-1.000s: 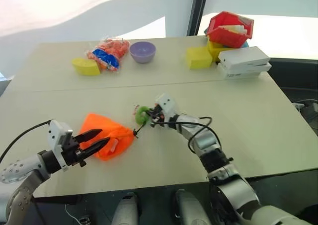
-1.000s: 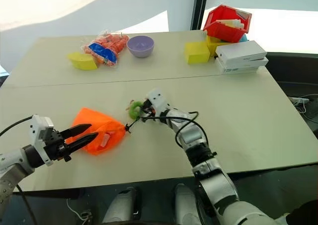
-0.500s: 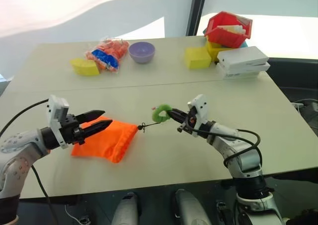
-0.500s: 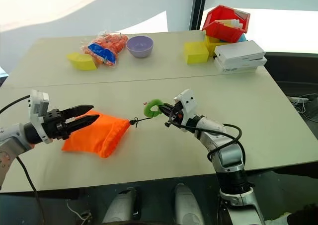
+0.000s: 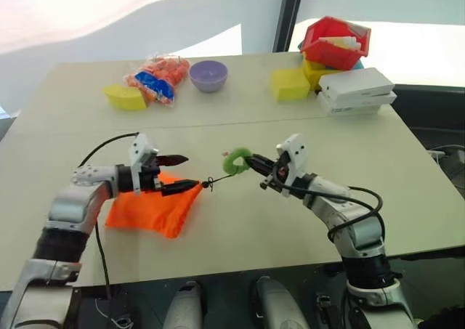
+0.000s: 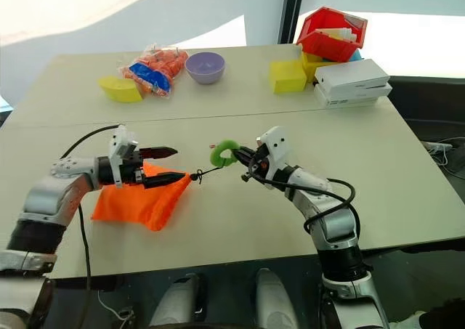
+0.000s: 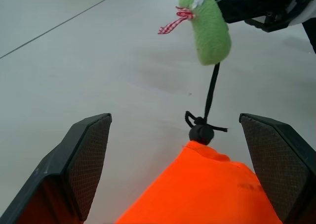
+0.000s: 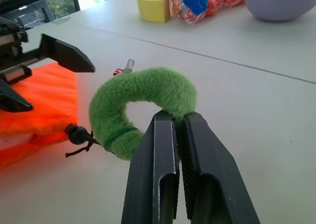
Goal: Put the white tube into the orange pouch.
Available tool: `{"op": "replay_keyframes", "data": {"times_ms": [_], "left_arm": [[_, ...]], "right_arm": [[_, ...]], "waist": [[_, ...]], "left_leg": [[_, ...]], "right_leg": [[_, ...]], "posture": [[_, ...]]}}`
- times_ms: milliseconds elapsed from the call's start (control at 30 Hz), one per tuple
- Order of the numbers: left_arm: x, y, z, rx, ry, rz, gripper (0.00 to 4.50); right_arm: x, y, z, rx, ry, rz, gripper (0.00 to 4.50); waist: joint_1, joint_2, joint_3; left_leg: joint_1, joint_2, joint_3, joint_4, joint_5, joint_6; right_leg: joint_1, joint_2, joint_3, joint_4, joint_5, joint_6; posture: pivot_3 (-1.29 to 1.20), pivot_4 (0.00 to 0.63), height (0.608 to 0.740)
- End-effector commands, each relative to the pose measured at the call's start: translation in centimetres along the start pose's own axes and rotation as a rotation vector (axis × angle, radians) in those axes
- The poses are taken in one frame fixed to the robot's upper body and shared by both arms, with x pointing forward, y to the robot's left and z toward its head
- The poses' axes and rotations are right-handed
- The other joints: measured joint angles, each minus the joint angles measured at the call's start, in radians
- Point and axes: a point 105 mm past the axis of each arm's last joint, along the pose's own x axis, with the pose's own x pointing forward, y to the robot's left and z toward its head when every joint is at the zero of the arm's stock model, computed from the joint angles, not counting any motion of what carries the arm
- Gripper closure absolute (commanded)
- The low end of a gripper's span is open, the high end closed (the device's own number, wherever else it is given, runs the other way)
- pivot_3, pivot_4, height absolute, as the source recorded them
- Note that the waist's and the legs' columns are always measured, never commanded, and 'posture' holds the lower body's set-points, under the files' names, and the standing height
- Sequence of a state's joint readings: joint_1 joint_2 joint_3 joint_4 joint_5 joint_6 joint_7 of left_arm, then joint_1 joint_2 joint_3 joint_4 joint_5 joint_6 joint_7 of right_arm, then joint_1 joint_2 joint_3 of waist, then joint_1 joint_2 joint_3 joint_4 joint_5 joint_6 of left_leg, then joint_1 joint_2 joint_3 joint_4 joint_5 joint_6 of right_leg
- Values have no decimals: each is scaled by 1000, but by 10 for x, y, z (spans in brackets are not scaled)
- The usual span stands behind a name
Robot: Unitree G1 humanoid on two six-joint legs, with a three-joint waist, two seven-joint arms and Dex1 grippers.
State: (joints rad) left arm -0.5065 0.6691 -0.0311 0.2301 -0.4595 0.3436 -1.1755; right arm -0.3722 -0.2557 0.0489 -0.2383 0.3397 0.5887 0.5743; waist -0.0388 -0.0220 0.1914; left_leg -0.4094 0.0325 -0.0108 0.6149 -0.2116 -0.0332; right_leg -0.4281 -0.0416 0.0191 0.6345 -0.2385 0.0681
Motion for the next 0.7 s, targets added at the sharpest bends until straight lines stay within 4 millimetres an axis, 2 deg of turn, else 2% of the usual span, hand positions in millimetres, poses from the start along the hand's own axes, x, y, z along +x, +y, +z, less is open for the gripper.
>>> {"op": "replay_keyframes", "data": {"times_ms": [33,167,367,567,700], "left_arm": [[-2,13,9,35,-27,26,77],[-7,15,12,56,-37,31,77],[-14,17,9,55,-46,65,77],[-13,9,8,65,-55,55,77],[-9,-2,12,139,-64,53,77]], "right_arm": [[-7,-8,22,-21,-83,-38,4500],[-17,-13,23,2,-90,-58,4500],[-18,-6,23,54,-103,-23,4500],[-15,1,23,53,-104,22,4500],[-12,7,32,114,-147,56,4500]], "waist": [[1,0,0],[2,0,0],[2,0,0],[3,0,0],[3,0,0]], "left_leg": [[0,0,0,0,0,0],[0,0,0,0,0,0],[-1,0,0,0,0,0],[0,0,0,0,0,0],[0,0,0,0,0,0]], "right_leg": [[0,0,0,0,0,0],[0,-1,0,0,0,2],[0,-1,0,1,0,3],[0,-1,0,1,0,3],[0,-1,0,1,0,3]], "posture": [[0,150,740],[0,150,740],[0,150,740],[0,150,740],[0,150,740]]}}
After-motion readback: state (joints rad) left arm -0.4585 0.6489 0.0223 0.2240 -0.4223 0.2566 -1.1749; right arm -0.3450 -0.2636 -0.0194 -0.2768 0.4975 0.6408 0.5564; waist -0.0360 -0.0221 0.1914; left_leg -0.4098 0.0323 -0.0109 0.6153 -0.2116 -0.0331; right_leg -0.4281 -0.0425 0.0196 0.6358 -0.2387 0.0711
